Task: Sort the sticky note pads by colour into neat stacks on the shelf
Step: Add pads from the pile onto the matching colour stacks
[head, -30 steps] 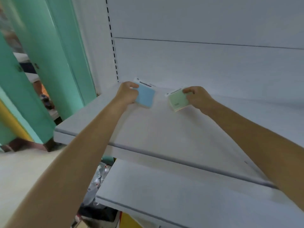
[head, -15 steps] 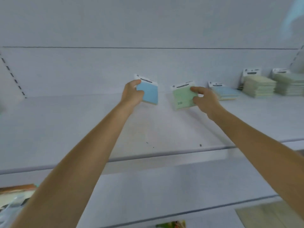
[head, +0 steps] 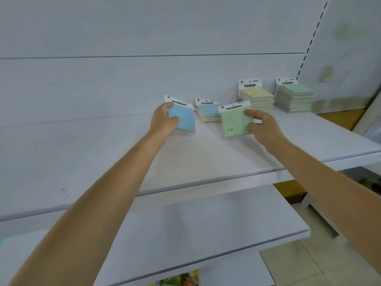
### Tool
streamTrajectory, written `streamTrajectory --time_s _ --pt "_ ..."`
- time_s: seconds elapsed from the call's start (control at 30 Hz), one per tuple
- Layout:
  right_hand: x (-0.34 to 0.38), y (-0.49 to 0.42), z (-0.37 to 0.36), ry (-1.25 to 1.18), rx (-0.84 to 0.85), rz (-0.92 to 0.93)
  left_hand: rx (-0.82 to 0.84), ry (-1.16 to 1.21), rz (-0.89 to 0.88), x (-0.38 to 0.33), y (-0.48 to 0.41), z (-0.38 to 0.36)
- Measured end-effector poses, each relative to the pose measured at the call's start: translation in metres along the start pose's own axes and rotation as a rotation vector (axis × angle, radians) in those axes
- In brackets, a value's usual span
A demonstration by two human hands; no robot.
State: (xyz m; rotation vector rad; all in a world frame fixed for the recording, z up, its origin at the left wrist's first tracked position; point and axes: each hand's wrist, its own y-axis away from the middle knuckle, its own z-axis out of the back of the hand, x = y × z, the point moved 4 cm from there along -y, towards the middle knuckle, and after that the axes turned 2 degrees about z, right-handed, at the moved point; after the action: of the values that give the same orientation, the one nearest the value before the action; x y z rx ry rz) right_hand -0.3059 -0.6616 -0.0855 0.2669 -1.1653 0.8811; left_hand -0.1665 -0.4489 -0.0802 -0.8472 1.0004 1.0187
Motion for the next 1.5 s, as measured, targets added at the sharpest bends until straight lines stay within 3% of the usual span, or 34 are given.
streamTrajectory --time_s 0.2,0.5,0.73,0.93,1.0,1.1,1.3,1.5 --pt "-0.014 -0.028 0.007 -0.043 -0.016 -0.008 -0.015 0.001 0.019 -0.014 -0.019 -0.016" --pt "-0.023 -0.062 0.027 -0.064 -0.084 0.023 0.15 -0.032 -0.084 -0.043 -0.058 -0.072" --pt "-0.038 -0.08 0.044 -0.074 -0.08 0.038 0.208 -0.276 -0.018 -0.034 -0.078 -0.104" --pt "-0.043 -0.098 0.048 -0.103 0.017 0.116 0.148 -0.46 0.089 -0.036 -0.08 -0.112" --pt "-0.042 -0.108 0.058 -0.147 0.039 0.122 0.013 -0.589 -0.013 -0.041 -0.082 -0.117" --pt "-0.041 -0.128 0.086 -0.168 0.047 0.148 -0.111 -0.612 -0.348 -0.067 -0.063 -0.143" --pt "-0.058 -0.169 0.155 -0.143 -0.067 0.21 0.329 -0.735 -0.653 -0.088 -0.024 -0.254" --pt "-0.087 -0.222 0.209 -0.106 -0.079 0.095 0.579 -0.834 -0.596 -0.092 -0.01 -0.343"
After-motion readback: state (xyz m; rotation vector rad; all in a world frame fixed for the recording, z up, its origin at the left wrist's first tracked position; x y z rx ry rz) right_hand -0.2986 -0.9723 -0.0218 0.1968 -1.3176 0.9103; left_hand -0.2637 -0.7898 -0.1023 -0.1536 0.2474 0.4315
